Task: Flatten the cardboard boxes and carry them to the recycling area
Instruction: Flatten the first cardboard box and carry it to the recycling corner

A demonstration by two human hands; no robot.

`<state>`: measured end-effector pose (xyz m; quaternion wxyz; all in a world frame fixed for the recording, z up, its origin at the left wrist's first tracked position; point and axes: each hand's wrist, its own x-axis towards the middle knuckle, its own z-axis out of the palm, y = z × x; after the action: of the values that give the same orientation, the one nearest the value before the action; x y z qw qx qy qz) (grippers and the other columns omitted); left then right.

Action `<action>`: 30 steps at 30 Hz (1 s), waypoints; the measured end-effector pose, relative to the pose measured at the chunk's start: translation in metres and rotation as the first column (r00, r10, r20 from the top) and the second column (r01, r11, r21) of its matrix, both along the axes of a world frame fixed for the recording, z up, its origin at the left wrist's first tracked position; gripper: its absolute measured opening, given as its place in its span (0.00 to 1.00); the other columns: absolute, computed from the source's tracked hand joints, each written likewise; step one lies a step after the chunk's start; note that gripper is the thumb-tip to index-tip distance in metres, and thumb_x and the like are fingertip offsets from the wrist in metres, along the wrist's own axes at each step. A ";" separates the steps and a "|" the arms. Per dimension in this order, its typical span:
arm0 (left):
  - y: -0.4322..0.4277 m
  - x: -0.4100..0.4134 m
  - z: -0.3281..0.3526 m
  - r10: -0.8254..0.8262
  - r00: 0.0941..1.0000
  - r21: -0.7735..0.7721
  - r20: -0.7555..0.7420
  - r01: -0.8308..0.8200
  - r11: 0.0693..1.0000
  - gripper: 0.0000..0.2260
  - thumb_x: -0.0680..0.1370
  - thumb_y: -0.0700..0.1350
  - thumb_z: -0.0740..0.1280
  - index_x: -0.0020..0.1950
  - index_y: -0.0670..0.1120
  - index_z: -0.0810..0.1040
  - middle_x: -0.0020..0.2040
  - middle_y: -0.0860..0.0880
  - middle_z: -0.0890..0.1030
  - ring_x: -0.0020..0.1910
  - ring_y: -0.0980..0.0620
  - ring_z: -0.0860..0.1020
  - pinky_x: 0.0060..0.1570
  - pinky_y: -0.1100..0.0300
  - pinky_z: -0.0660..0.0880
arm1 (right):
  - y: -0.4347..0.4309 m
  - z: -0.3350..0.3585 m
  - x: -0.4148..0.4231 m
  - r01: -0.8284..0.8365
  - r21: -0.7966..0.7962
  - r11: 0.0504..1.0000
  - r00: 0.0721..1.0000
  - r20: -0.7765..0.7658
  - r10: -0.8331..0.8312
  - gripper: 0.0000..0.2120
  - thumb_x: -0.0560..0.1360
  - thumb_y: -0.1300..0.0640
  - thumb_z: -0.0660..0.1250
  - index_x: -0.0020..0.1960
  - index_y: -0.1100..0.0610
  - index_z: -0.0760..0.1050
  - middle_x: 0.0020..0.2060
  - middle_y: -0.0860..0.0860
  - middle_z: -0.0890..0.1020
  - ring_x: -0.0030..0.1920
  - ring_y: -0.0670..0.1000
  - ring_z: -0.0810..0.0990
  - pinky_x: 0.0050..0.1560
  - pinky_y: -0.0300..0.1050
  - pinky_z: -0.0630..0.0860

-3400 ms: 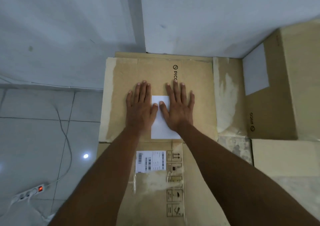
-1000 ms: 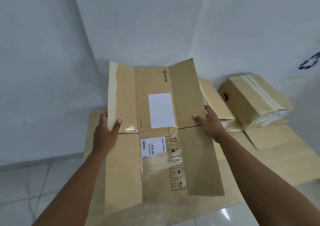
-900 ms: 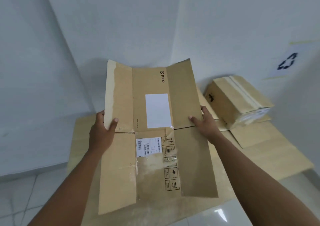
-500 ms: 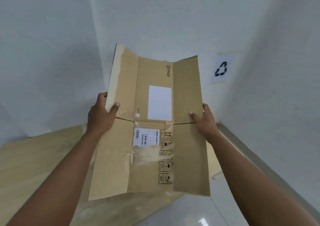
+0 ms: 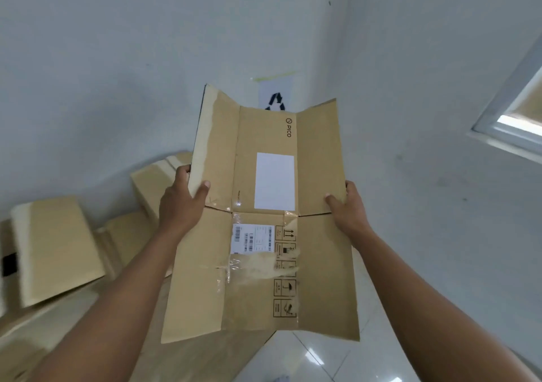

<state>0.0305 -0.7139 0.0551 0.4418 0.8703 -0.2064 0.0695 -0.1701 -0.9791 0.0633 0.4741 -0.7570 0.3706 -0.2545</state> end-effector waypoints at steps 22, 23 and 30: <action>-0.415 0.009 -0.106 0.008 0.978 0.102 -0.208 0.013 0.995 0.20 0.82 0.54 0.62 0.71 0.48 0.65 0.56 0.44 0.82 0.49 0.41 0.79 0.42 0.53 0.71 | -0.412 -0.080 0.016 -0.046 0.151 0.987 0.985 -0.155 0.070 0.24 0.77 0.55 0.67 0.72 0.54 0.66 0.55 0.47 0.79 0.53 0.49 0.80 0.59 0.53 0.78; -0.422 0.002 -0.110 0.031 0.976 0.103 -0.214 -0.009 0.995 0.21 0.82 0.54 0.63 0.71 0.48 0.65 0.56 0.44 0.82 0.49 0.41 0.80 0.42 0.54 0.71 | -0.423 -0.086 0.020 -0.072 0.160 0.985 0.984 -0.150 0.096 0.25 0.77 0.55 0.67 0.72 0.53 0.66 0.56 0.47 0.79 0.54 0.49 0.80 0.58 0.53 0.78; -0.469 -0.055 -0.147 0.247 0.942 0.102 -0.227 -0.230 0.968 0.21 0.82 0.57 0.61 0.71 0.48 0.65 0.56 0.47 0.83 0.49 0.41 0.82 0.43 0.53 0.75 | -0.511 -0.127 0.044 -0.275 0.253 0.928 0.923 -0.199 0.328 0.25 0.78 0.56 0.66 0.74 0.51 0.65 0.57 0.47 0.79 0.58 0.52 0.80 0.53 0.45 0.75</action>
<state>-0.0245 -1.1832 -0.0920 0.4193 0.9066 -0.0473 0.0099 -0.1256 -1.4896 -0.0634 0.5409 -0.7729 0.3290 -0.0429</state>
